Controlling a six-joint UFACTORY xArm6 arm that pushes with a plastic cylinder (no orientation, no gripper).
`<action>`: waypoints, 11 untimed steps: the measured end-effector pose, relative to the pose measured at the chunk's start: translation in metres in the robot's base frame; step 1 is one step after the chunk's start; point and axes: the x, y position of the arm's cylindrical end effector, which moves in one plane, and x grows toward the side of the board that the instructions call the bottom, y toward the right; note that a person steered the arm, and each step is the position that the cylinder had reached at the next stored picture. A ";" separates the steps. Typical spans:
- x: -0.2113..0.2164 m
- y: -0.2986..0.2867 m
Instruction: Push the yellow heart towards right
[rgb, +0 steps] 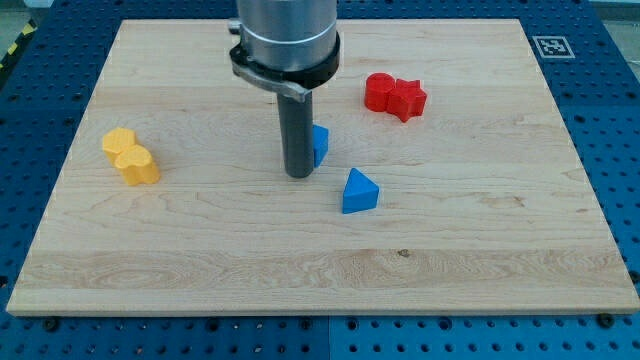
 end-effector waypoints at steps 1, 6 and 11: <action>-0.016 0.020; 0.064 -0.183; -0.004 -0.182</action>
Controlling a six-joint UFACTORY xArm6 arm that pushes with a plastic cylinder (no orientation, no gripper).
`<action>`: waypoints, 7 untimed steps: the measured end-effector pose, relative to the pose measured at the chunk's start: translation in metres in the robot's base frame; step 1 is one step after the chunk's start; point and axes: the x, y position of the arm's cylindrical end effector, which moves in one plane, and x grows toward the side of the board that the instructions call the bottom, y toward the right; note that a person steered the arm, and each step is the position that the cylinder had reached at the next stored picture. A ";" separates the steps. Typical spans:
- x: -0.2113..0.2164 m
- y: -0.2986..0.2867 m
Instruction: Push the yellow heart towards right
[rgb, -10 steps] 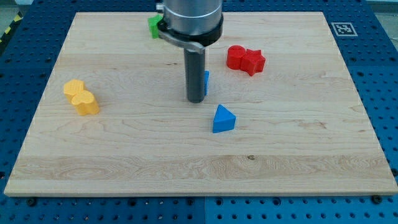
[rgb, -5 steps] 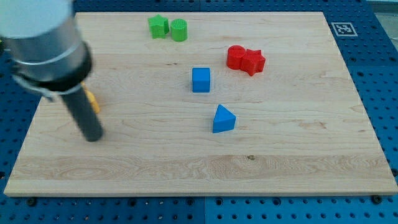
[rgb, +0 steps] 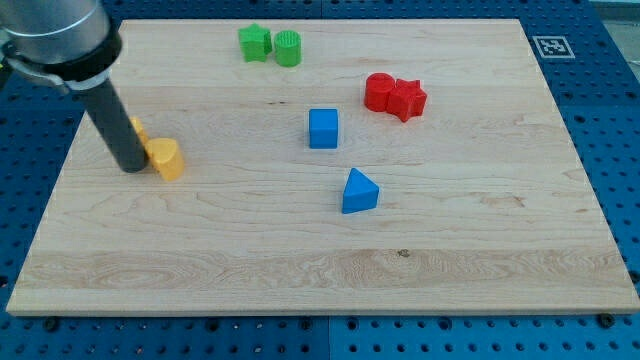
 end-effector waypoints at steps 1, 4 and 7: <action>0.000 0.013; -0.006 0.030; -0.021 0.041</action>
